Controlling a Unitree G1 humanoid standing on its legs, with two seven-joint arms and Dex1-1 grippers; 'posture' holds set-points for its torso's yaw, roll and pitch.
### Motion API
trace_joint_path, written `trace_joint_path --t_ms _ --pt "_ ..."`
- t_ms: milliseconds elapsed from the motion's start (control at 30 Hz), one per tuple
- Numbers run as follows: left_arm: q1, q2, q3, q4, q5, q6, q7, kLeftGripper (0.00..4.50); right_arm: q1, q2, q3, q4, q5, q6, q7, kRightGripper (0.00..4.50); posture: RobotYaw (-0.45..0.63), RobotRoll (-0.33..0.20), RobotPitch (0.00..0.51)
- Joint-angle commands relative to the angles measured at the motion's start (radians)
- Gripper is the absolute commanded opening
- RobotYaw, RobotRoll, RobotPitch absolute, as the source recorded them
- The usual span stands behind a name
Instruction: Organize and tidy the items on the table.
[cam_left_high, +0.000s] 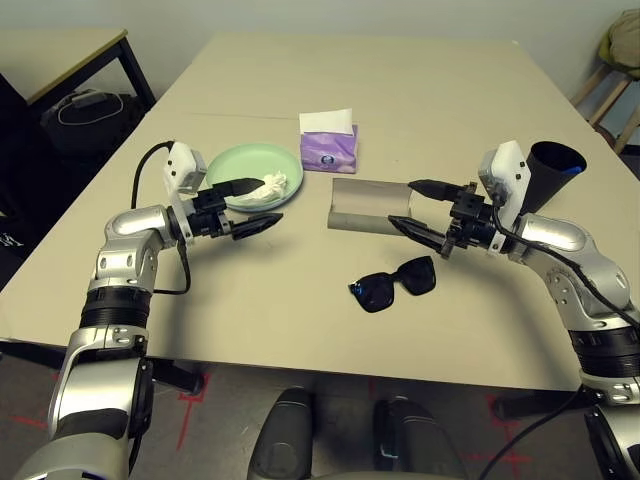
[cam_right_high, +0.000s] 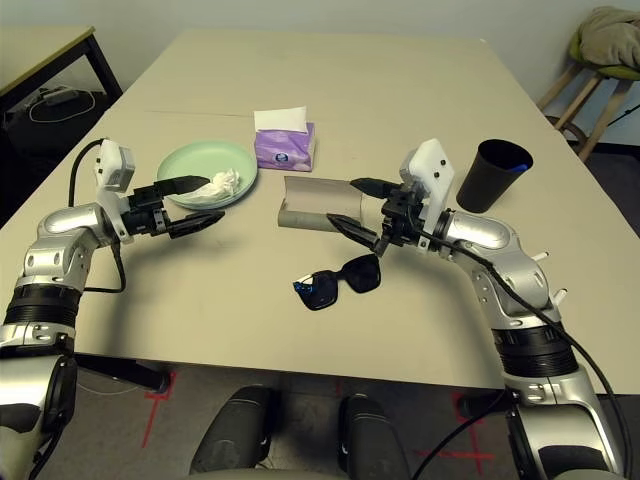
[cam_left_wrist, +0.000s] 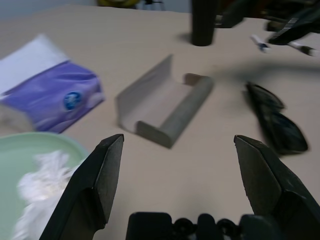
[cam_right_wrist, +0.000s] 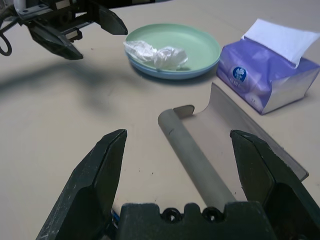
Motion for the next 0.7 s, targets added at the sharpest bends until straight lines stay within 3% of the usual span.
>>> trace_joint_path --t_ms 33,433,700 --pt "0.033 0.016 -0.026 -0.056 -0.016 0.000 -0.042 4.47 0.001 -0.026 0.019 -0.037 0.004 0.022 0.029 4.50 0.23 0.000 0.145" --pt "0.021 0.010 -0.067 -0.013 0.003 -0.081 -0.120 4.47 -0.044 -0.085 0.022 -0.107 0.014 0.120 0.052 4.50 0.20 0.000 0.152" --pt "0.014 0.012 -0.087 0.013 0.012 -0.152 -0.143 4.47 -0.095 -0.231 0.131 -0.221 -0.035 0.241 0.114 4.50 0.20 0.000 0.155"
